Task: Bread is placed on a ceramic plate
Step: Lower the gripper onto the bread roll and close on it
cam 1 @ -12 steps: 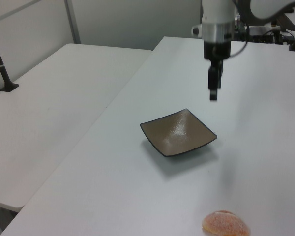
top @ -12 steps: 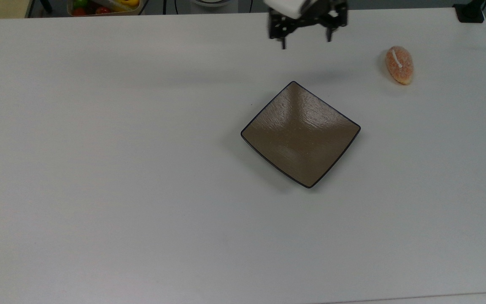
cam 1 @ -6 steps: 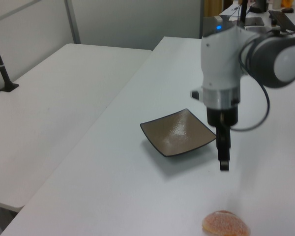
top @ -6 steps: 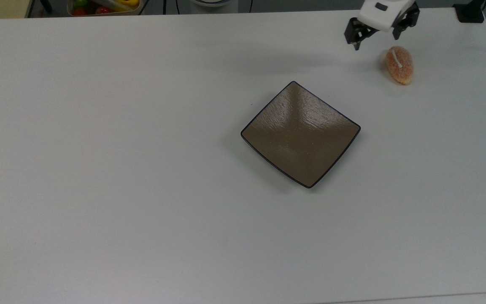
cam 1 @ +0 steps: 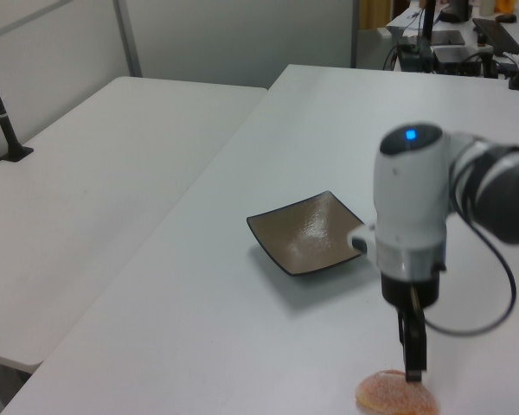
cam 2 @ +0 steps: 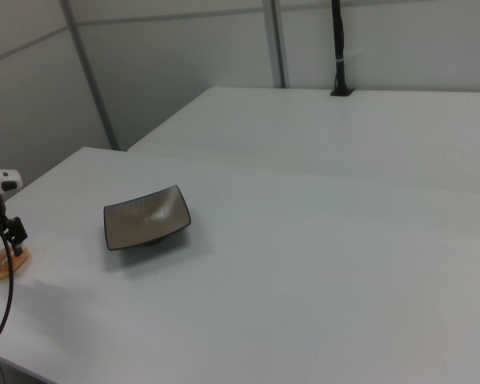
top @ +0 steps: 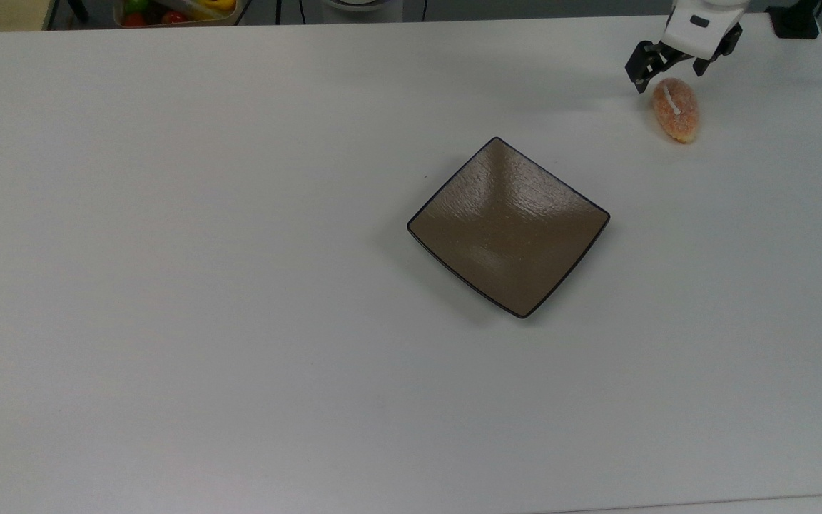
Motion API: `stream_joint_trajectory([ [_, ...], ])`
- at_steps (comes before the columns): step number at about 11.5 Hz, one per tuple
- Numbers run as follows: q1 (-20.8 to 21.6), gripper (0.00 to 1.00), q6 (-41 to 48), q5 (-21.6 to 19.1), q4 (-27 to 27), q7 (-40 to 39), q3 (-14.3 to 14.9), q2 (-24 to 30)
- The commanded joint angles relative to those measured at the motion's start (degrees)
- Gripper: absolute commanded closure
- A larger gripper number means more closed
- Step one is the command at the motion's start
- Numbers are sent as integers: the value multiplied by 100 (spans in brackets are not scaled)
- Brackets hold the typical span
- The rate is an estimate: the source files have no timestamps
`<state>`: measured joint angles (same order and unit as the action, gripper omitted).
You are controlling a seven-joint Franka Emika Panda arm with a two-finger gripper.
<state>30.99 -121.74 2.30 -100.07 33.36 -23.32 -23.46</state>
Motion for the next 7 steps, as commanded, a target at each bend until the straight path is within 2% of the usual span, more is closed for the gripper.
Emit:
stream_joint_trajectory([
  [1,135,0,-244,410,40,294,21,-386],
  [4,153,0,-341,762,189,610,21,-625],
  [5,162,32,-385,772,189,619,12,-625],
  [6,162,52,-385,772,189,628,12,-616],
  [7,170,59,-403,772,181,628,12,-616],
])
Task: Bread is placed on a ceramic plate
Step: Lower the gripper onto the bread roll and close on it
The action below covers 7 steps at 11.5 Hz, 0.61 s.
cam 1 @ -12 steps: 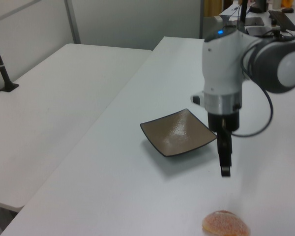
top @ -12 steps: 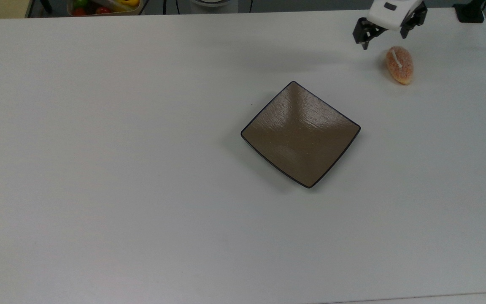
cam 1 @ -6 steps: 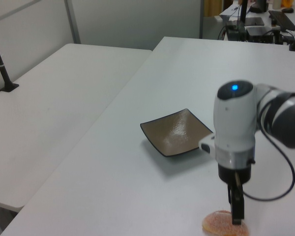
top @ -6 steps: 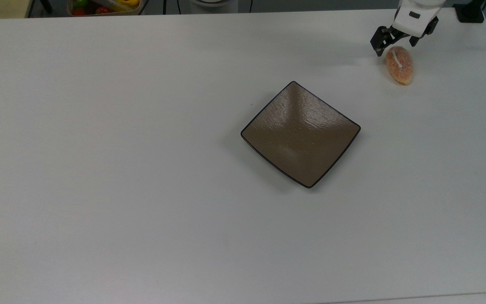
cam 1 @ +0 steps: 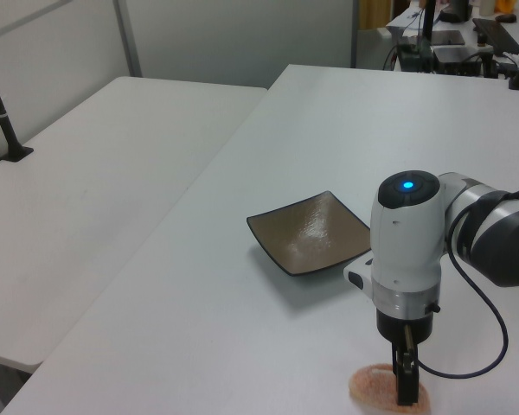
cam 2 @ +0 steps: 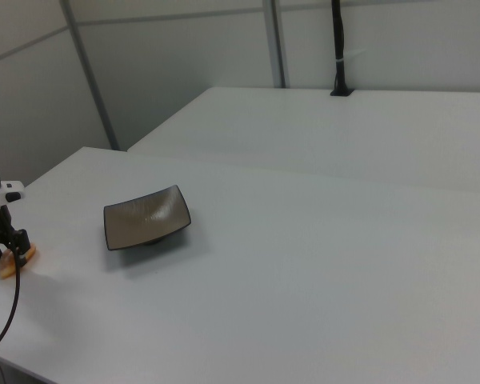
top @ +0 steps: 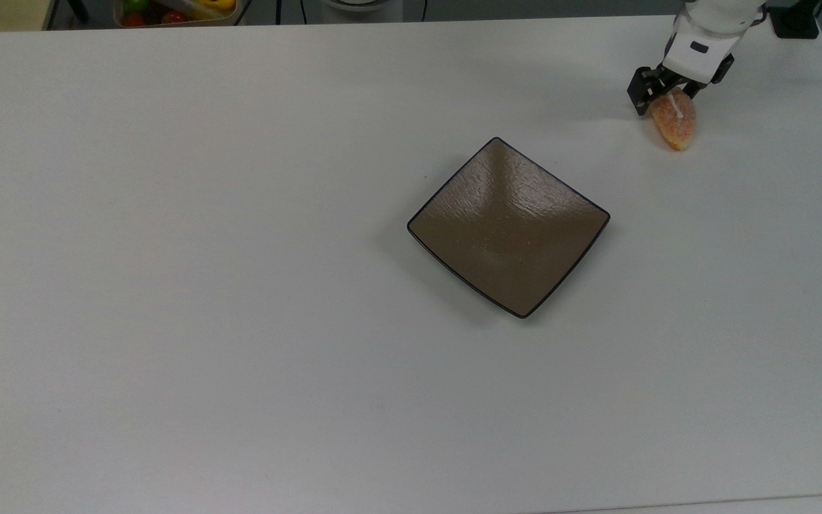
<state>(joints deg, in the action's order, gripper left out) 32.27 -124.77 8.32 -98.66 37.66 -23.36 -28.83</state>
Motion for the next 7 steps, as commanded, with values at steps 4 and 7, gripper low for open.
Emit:
stream_joint_trajectory([
  [4,16,66,-100,169,40,198,15,8],
  [7,-71,66,-74,161,40,163,85,464],
])
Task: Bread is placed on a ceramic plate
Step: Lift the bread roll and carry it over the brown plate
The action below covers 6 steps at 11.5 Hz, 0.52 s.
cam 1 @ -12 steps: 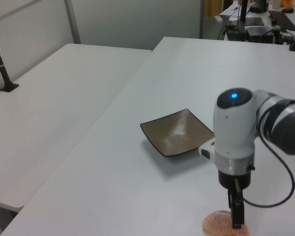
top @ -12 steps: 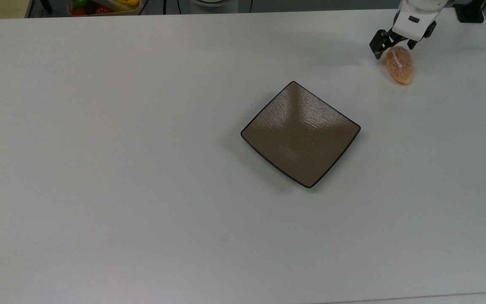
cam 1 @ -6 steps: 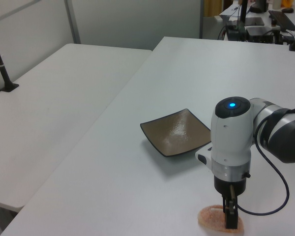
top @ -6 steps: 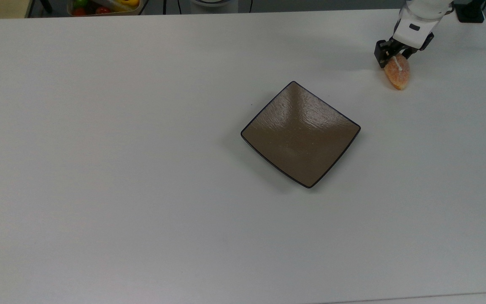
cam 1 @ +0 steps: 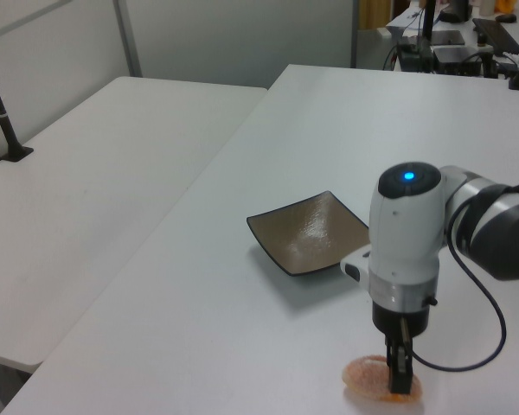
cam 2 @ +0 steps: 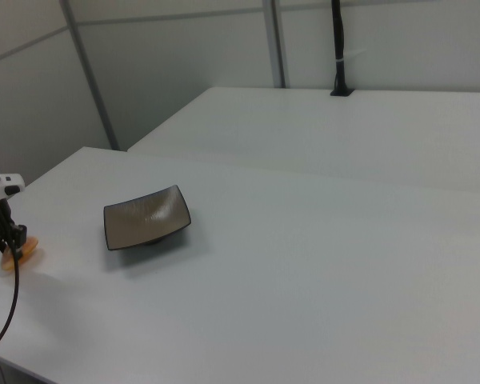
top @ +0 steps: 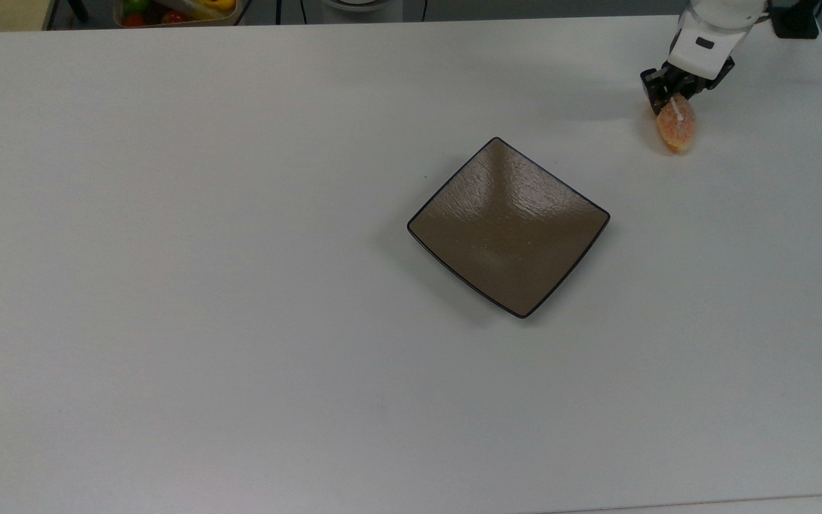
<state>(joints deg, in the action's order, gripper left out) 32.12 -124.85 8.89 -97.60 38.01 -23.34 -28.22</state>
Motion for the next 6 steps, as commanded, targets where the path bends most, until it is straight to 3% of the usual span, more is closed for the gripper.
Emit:
stream_joint_trajectory([
  [1,-153,66,-40,105,-66,110,223,562],
  [6,-399,66,-31,17,-40,-398,1338,844],
])
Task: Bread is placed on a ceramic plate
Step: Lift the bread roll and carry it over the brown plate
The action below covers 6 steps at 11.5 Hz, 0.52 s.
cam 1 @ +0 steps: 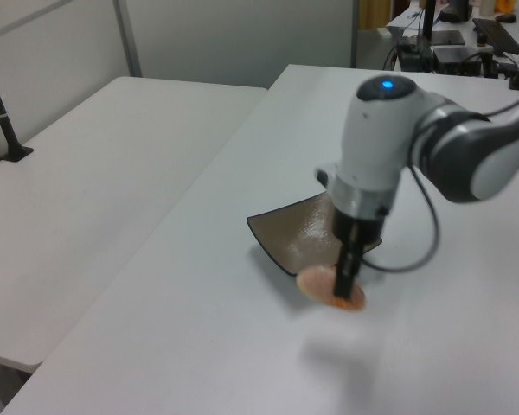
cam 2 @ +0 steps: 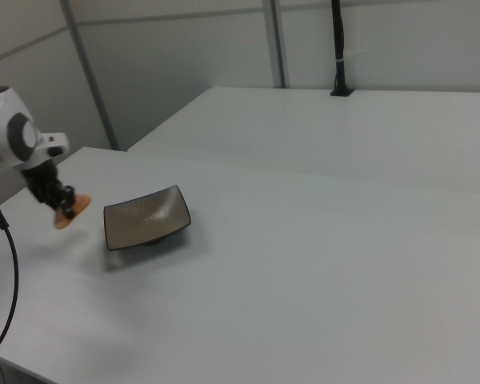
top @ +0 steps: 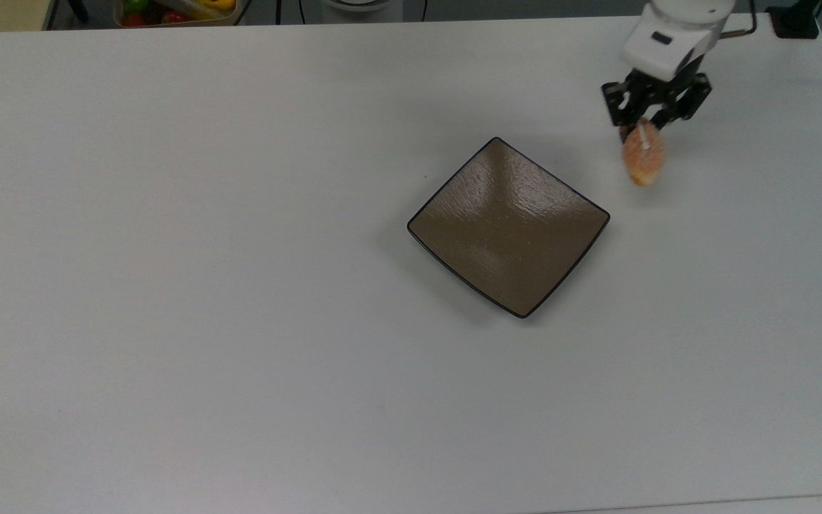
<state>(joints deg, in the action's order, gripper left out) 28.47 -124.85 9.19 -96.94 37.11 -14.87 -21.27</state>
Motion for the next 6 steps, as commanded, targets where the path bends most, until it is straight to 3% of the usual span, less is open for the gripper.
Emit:
stream_joint_trajectory([
  [1,-139,66,-39,-23,-106,-397,607,149],
  [6,-482,64,-66,-41,-150,-714,916,88],
])
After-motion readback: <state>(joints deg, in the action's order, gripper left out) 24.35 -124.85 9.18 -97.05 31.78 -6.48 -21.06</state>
